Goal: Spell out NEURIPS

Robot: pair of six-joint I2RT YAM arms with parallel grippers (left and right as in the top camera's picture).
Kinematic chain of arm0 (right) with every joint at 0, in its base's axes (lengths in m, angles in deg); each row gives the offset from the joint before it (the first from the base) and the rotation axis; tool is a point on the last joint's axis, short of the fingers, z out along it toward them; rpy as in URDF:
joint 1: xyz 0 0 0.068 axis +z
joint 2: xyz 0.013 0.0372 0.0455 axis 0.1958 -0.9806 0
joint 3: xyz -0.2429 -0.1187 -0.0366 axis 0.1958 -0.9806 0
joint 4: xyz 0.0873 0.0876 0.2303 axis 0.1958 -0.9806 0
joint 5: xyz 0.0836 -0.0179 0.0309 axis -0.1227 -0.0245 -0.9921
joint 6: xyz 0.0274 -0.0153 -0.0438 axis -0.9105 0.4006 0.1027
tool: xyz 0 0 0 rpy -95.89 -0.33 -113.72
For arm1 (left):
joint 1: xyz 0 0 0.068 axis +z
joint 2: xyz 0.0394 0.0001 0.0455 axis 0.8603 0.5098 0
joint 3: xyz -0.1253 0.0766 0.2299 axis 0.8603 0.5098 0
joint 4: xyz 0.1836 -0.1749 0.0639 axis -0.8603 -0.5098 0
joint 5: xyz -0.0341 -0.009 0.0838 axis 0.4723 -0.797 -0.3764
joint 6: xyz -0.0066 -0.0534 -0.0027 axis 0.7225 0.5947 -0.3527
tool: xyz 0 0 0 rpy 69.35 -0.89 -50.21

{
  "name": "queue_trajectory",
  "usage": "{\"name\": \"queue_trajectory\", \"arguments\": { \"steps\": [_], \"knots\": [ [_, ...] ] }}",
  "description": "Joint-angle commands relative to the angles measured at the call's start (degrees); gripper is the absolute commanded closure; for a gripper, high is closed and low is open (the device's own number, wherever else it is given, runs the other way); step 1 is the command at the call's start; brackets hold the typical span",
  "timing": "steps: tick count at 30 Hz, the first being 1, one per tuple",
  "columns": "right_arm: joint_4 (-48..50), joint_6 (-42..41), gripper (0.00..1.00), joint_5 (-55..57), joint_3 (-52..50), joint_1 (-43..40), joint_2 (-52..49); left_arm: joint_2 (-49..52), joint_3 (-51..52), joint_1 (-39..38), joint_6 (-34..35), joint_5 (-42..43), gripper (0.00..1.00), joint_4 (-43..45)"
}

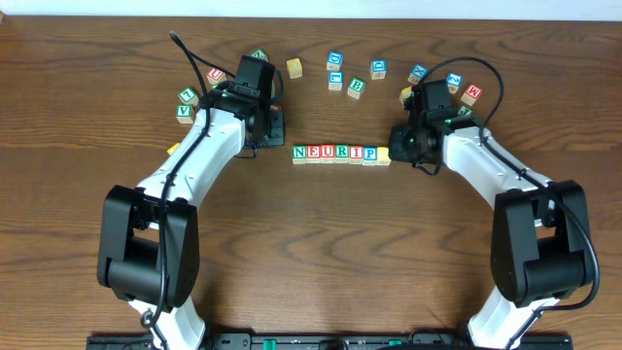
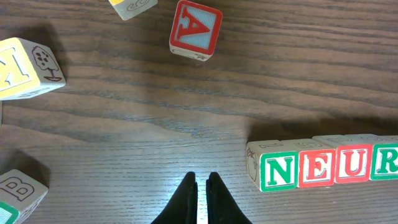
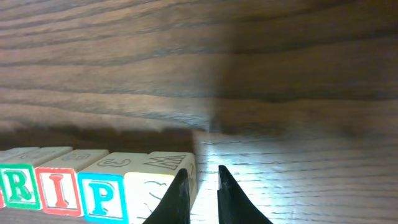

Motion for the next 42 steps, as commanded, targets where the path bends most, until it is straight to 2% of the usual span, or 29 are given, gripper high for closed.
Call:
{"name": "queue_trajectory", "arguments": {
  "steps": [1,16,21,30,31,34,38,39,40,41,42],
  "knots": [
    [0.17,1.86,0.89,-1.07,-0.31,0.24,-1.49,-0.50,-0.87,0.26,-0.74,-1.16,0.92,-0.31],
    [0.46,2.43,0.92,-1.68,-0.13,0.15,-1.75,-0.50,-0.87,0.26,-0.76,-1.16,0.92,-0.26],
    [-2.47,3.78,0.91,-1.42,3.21,-1.44,-0.70,-1.40,-1.90,1.64,-0.98,-1.16,0.92,-0.55],
    [-10.36,6.43,0.85,-1.20,10.45,-7.13,7.85,-13.42,-5.66,10.45,-1.60,-1.22,0.91,-2.91],
    [-10.71,6.73,0.84,-1.25,10.49,-7.52,8.92,-15.10,-5.66,11.65,-1.68,-1.22,0.86,-3.26],
    [-12.94,6.95,0.79,-0.87,10.49,-8.81,12.35,-20.70,-5.66,16.44,-1.70,-1.42,0.83,-5.05],
    [-15.52,6.95,0.66,1.92,10.49,-9.92,16.15,-26.53,-5.66,22.80,-1.68,-1.42,0.65,-7.65],
    [-15.72,6.95,0.60,2.05,10.49,-10.03,16.94,-27.63,-5.66,24.20,-1.68,-1.42,0.57,-8.24],
    [-15.93,6.93,0.43,2.01,10.49,-10.23,17.97,-28.76,-5.66,25.77,-1.66,-1.42,0.49,-8.96],
    [-16.13,6.91,0.33,2.01,10.49,-10.34,18.86,-29.51,-5.66,26.88,-1.64,-1.42,0.33,-9.46],
    [-16.28,6.88,0.25,2.01,10.49,-10.54,19.80,-30.18,-5.66,27.93,-1.66,-1.42,0.22,-10.05]
  ]
}}
